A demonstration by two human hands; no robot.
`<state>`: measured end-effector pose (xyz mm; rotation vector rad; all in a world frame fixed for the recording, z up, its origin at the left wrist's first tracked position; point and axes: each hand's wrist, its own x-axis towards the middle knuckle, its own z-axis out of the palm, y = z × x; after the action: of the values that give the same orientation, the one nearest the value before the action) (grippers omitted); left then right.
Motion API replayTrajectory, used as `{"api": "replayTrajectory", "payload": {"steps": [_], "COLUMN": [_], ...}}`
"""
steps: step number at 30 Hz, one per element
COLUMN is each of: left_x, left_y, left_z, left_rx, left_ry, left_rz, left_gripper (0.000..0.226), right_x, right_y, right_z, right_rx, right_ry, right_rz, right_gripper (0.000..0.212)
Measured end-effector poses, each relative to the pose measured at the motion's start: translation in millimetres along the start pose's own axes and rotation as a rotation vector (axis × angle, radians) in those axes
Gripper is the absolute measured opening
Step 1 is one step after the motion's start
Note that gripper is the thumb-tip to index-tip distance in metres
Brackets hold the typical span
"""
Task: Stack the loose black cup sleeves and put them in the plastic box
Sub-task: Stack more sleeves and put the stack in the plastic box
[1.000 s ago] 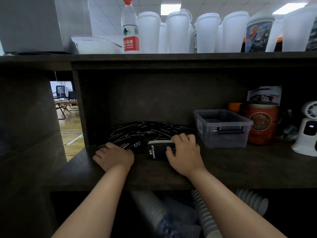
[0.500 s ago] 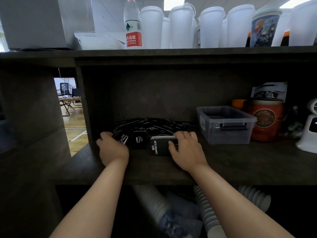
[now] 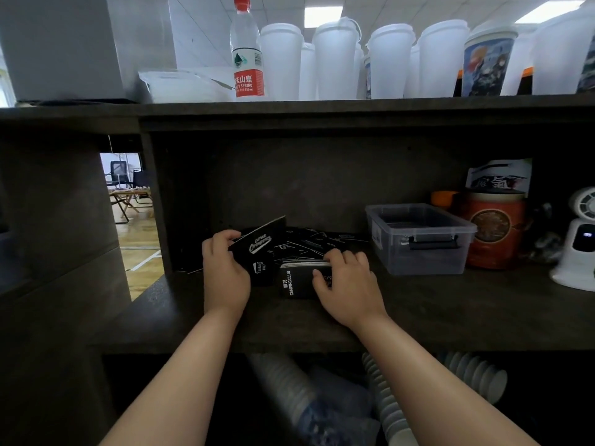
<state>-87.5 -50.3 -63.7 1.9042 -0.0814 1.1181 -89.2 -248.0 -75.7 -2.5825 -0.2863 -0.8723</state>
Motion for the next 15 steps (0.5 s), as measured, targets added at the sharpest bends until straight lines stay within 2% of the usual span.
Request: {"api": "replayTrajectory", "payload": {"steps": [5, 7, 9, 11, 13, 15], "left_x": [-4.6, -4.0, -3.3, -7.3, -18.0, -27.8], "left_y": [0.0, -1.6, 1.0, 18.5, 39.0, 55.1], "left_z": [3.8, 5.2, 10.4, 23.1, 44.1, 61.1], "left_rx": [-0.010, 0.019, -0.031, -0.253, -0.415, -0.347], "left_ry": [-0.253, -0.353, -0.427, -0.396, -0.250, -0.101], "left_rz": [0.083, 0.050, -0.047, -0.277, -0.488, -0.596], "left_gripper": [0.053, 0.054, 0.047, 0.034, 0.026, 0.027], "right_x": [0.8, 1.2, 2.2, 4.1, 5.6, 5.7], "right_y": [0.4, 0.2, -0.9, -0.8, -0.2, -0.4], "right_z": [0.2, 0.5, 1.3, 3.2, 4.1, 3.8], "right_rx": [0.062, 0.147, 0.167, 0.113, 0.053, 0.033], "right_ry": [0.024, 0.018, -0.013, -0.034, -0.036, -0.027], "right_rz": [-0.012, -0.029, -0.039, -0.061, -0.071, -0.067], "right_gripper": [0.045, 0.060, 0.066, 0.058, 0.045, 0.039]}}
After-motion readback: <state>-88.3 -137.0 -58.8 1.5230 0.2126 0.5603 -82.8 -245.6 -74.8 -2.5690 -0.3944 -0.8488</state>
